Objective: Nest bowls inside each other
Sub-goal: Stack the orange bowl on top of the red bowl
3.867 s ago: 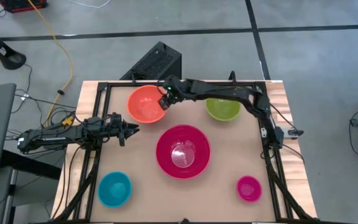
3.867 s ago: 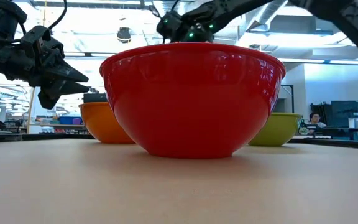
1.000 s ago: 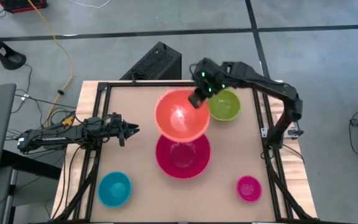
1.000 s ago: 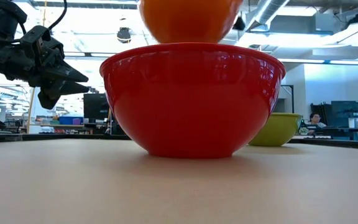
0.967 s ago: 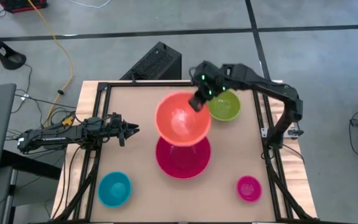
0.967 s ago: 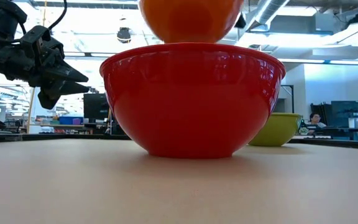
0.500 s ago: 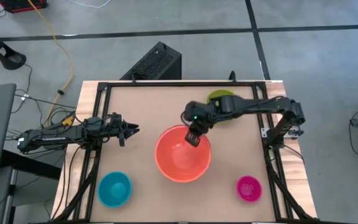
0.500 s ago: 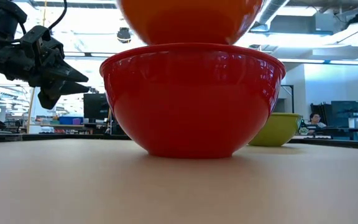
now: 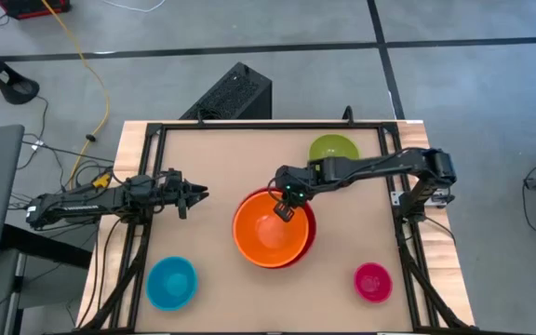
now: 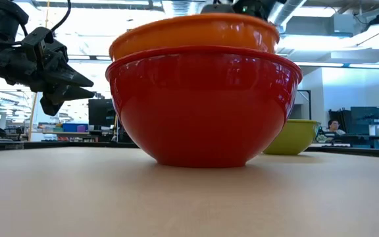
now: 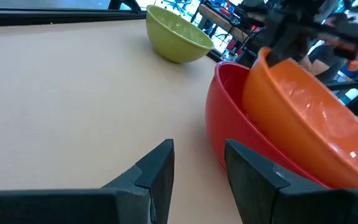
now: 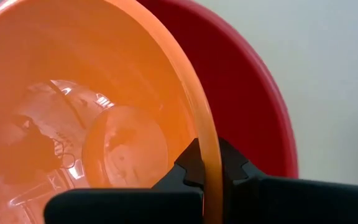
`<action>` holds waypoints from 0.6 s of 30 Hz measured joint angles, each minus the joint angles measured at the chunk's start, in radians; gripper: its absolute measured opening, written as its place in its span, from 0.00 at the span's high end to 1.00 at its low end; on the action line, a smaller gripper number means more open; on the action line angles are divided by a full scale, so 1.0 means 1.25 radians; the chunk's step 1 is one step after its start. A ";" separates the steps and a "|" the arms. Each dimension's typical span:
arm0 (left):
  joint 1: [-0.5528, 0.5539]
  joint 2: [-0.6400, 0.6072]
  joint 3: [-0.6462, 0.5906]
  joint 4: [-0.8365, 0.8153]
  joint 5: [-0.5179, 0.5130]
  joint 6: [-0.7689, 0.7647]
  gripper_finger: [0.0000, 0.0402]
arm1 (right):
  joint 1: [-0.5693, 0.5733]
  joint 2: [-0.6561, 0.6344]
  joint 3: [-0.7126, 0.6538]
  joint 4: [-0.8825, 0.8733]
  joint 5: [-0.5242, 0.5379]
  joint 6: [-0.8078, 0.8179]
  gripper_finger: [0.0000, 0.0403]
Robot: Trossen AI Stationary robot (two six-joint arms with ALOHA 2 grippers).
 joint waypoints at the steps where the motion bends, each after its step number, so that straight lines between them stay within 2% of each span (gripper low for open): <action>1: 0.000 0.000 0.000 0.000 0.000 0.000 0.68 | -0.002 0.000 -0.015 0.020 -0.002 0.003 0.96; 7: 0.000 0.000 0.000 0.000 0.000 0.000 0.68 | -0.004 0.000 -0.077 0.077 0.012 0.037 0.96; 18: 0.000 0.000 0.000 0.000 0.000 0.000 0.68 | -0.003 0.006 -0.081 0.086 0.051 0.043 0.96</action>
